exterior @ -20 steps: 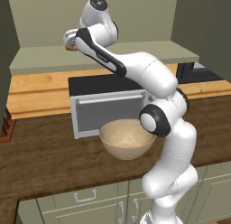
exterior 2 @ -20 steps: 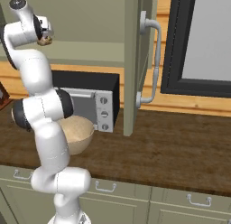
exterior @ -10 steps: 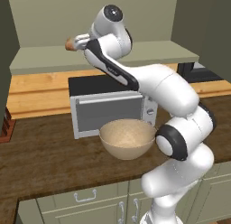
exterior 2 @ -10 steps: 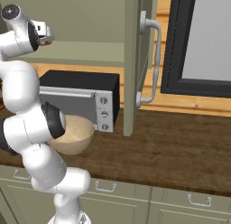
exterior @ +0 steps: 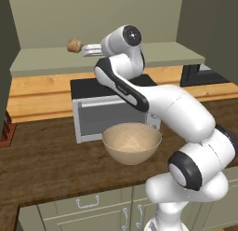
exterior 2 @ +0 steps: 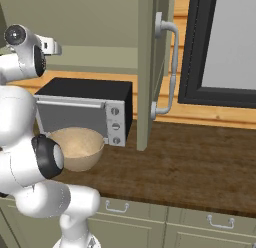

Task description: Open the cabinet, pick up the bread from the cabinet and place it in the basket. Then move the basket to the dining counter.

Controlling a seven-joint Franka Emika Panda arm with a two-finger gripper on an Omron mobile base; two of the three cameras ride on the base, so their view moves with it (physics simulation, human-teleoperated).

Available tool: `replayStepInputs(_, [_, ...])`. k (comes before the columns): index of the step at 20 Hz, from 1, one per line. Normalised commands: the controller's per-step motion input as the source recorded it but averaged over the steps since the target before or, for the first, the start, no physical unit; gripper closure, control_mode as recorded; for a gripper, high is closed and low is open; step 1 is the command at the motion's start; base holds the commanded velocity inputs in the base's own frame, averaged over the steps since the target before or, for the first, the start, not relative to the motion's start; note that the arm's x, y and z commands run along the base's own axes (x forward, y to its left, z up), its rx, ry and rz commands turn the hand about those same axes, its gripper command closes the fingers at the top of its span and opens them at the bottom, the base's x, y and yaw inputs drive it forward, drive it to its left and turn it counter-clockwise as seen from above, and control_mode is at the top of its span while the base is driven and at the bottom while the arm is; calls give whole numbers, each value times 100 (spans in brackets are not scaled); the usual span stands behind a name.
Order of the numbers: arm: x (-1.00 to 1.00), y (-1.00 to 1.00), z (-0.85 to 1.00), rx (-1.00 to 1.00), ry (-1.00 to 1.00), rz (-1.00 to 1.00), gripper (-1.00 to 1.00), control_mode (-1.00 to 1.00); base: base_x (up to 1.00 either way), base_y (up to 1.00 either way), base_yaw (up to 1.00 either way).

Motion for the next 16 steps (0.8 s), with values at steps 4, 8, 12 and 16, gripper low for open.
replayStepInputs(4, [-24,-17,48,0,0,-1,-100,-100,0,0,0])
replayStepInputs(8, [-5,0,12,0,0,-2,-100,100,-5,0,0])
replayStepInputs(12, [0,0,0,0,0,0,-100,100,-1,22,0])
replayStepInputs(16, [0,0,0,0,0,0,-100,100,29,45,0])
